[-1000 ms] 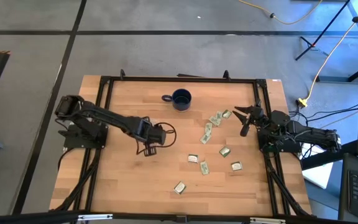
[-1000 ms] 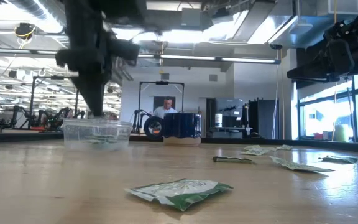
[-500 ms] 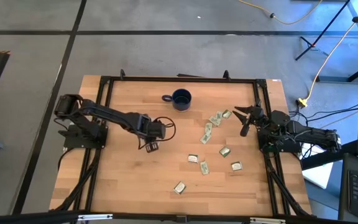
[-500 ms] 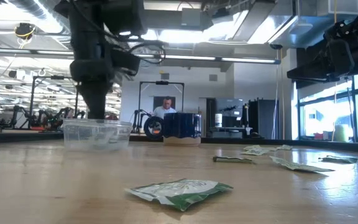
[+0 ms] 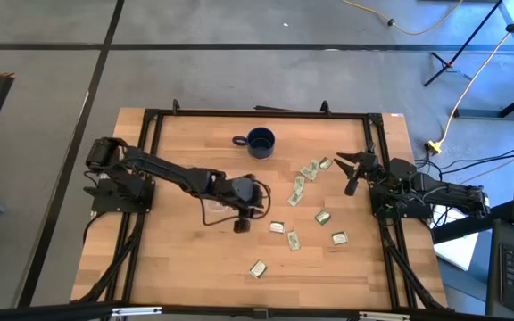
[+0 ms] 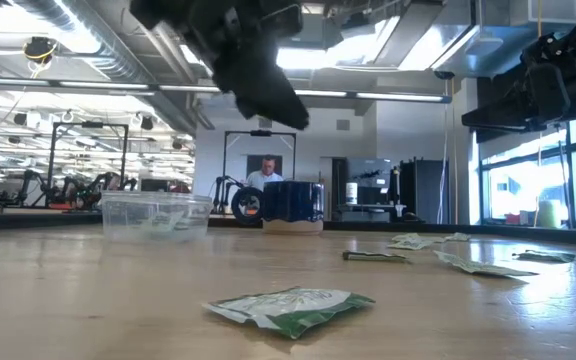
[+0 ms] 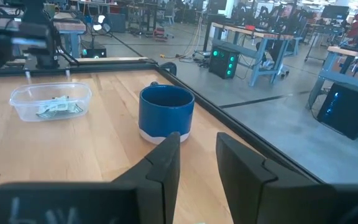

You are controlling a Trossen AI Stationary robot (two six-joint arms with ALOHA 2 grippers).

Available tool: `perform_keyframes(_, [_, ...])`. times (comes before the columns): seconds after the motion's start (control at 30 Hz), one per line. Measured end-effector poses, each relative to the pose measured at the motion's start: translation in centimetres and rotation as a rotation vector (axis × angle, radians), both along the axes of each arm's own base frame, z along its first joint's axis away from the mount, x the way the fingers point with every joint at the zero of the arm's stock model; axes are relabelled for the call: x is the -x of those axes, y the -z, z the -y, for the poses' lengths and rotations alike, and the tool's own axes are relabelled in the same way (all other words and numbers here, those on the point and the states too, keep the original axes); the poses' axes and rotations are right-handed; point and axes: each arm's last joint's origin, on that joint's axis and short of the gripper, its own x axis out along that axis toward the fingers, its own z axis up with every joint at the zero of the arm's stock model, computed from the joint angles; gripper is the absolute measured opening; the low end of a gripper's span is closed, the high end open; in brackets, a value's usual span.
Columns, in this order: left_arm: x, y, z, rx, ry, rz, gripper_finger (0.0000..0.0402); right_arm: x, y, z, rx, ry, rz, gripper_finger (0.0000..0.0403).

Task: Pick and place Stevia / Truvia into bins
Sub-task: Put the green stevia packet into the transparent container

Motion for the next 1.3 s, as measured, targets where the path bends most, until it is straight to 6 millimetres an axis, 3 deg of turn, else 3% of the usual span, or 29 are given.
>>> perform_keyframes(0.37, [-4.7, 4.7, 1.2, -0.026, 0.076, -0.178, 0.0076, 0.0, 0.0, 0.0, 0.000, 0.000, 0.000, 0.0108])
perform_keyframes(0.6, [-7.4, 5.4, 1.7, -0.055, 0.111, -0.202, 0.0088, 0.0, 0.0, 0.0, 0.000, 0.000, -0.001, 0.0108])
perform_keyframes(0.77, [-7.5, 5.8, 2.1, -0.072, 0.131, -0.207, 0.0084, 0.0, 0.0, 0.0, 0.000, 0.000, 0.000, 0.0108])
perform_keyframes(1.0, [-7.8, 8.1, 2.4, -0.078, 0.145, -0.245, 0.0076, 0.0, 0.0, 0.0, -0.001, 0.000, -0.001, 0.0108])
perform_keyframes(1.3, [-7.9, 8.4, 2.4, -0.096, 0.129, -0.253, 0.0051, 0.0, 0.0, 0.0, -0.004, 0.000, 0.002, 0.0108])
